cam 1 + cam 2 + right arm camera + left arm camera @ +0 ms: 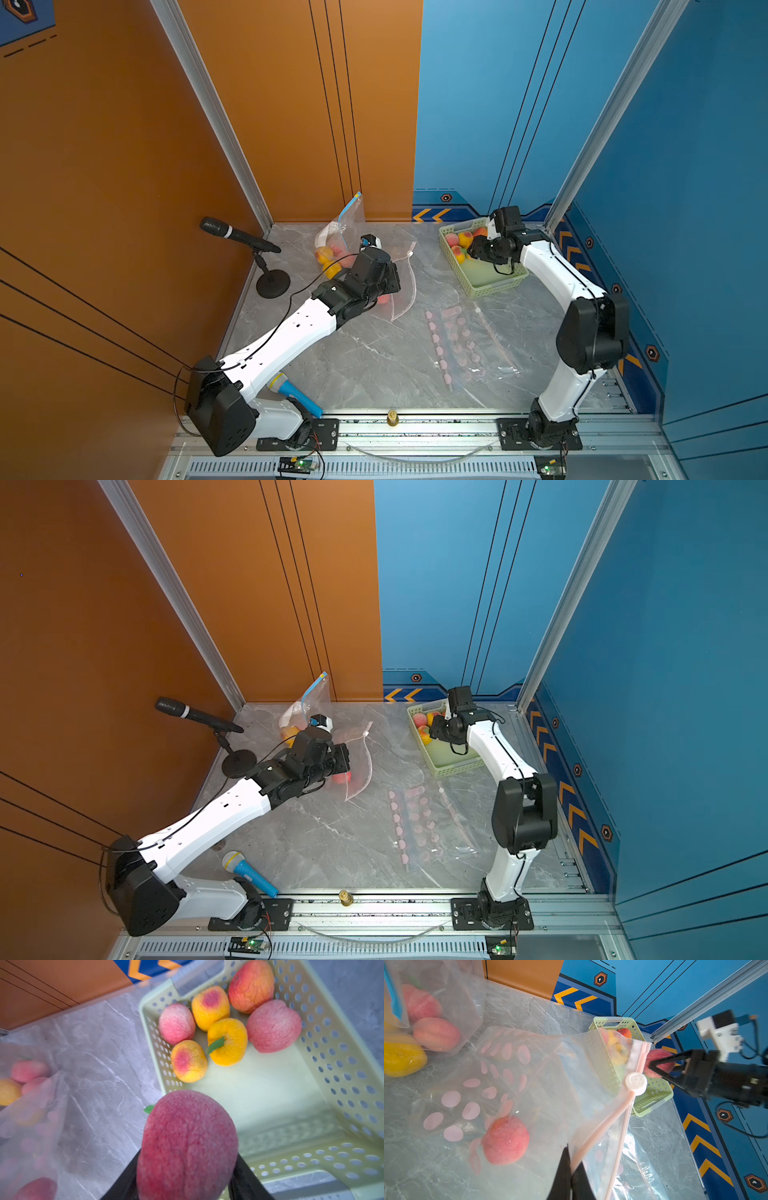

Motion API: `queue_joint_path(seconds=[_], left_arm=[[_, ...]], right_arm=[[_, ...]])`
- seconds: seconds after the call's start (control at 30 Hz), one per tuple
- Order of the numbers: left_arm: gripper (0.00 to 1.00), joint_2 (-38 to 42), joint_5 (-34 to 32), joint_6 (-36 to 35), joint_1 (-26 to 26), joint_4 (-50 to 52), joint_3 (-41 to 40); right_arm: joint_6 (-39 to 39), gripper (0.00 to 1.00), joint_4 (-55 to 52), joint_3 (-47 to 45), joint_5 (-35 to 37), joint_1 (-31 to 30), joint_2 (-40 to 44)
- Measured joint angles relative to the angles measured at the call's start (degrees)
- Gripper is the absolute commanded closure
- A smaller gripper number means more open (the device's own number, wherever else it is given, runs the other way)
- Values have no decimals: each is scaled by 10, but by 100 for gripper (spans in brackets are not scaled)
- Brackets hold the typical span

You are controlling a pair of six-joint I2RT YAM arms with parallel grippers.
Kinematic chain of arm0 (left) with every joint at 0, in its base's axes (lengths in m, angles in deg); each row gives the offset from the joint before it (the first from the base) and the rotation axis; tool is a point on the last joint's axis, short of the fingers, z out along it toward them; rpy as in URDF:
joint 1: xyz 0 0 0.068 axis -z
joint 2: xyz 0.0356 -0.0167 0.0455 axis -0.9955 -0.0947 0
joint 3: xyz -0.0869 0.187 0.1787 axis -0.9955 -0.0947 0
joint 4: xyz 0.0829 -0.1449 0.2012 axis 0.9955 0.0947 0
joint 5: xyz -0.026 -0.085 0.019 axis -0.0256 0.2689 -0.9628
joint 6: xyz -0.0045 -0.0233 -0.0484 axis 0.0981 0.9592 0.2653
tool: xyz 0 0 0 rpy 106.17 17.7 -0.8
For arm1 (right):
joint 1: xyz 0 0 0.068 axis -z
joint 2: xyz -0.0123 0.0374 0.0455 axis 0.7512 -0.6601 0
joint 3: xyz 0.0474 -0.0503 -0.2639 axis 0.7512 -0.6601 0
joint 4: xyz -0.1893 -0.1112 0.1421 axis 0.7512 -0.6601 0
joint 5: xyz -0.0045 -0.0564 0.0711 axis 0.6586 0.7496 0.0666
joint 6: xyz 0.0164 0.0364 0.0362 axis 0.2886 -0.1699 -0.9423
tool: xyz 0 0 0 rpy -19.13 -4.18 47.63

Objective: Place the peach in a zip-top bag and seal the zipper
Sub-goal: Pick up the peach from the basket, then place the peach in the zipper food storage bag.

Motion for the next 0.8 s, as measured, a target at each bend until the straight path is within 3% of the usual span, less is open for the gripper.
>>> queue_joint_path(seconds=[0.13, 0.4, 0.57, 0.8], left_arm=[[100, -4, 0, 0, 0, 0, 5], [100, -19, 0, -3, 0, 1, 27], [100, -22, 0, -5, 0, 0, 37], [100, -22, 0, -5, 1, 1, 38]], right_arm=[[0, 63, 24, -61, 0, -43, 92], [-1, 62, 96, -159, -7, -192, 219], [0, 62, 132, -168, 11, -272, 222], [11, 62, 145, -145, 51, -330, 160]])
